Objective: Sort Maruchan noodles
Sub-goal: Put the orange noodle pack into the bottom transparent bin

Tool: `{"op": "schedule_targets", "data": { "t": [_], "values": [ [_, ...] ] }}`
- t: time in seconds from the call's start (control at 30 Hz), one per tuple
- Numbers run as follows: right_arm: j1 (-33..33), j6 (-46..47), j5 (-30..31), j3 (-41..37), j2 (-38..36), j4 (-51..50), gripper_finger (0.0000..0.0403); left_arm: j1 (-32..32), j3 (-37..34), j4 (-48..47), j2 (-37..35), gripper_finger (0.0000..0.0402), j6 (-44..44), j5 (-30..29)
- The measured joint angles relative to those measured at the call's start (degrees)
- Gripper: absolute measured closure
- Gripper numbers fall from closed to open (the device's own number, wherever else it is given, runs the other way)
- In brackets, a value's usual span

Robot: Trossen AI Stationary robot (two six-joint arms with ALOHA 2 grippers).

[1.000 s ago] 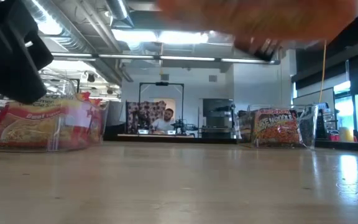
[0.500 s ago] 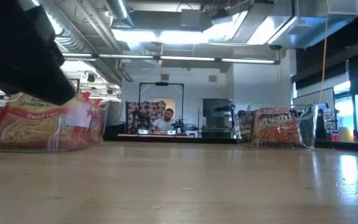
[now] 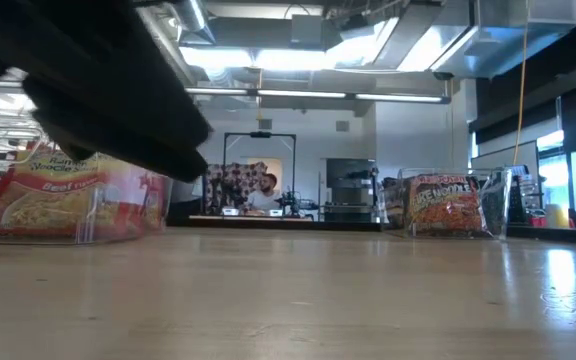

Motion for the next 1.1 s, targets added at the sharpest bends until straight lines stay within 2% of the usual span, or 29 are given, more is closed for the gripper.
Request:
{"op": "schedule_targets", "data": {
  "t": [0.17, 0.47, 1.1],
  "values": [
    [1.1, -1.4, 1.4, 0.0, 1.7, -5.8, 0.0275, 1.1, 0.0, -0.1, 0.0, 0.0280, 0.0, 0.0],
    [1.0, -8.5, 0.7, 0.0, 7.9, -3.7, 0.0274, 1.2, 0.0, -0.1, 0.0, 0.0280, 0.8, 0.0],
    [1.0, -11.7, -0.1, 0.0, 17.4, -1.1, 0.0274, 1.2, 0.0, -0.2, 0.0, 0.0280, 1.5, -1.8]
  ]
}}
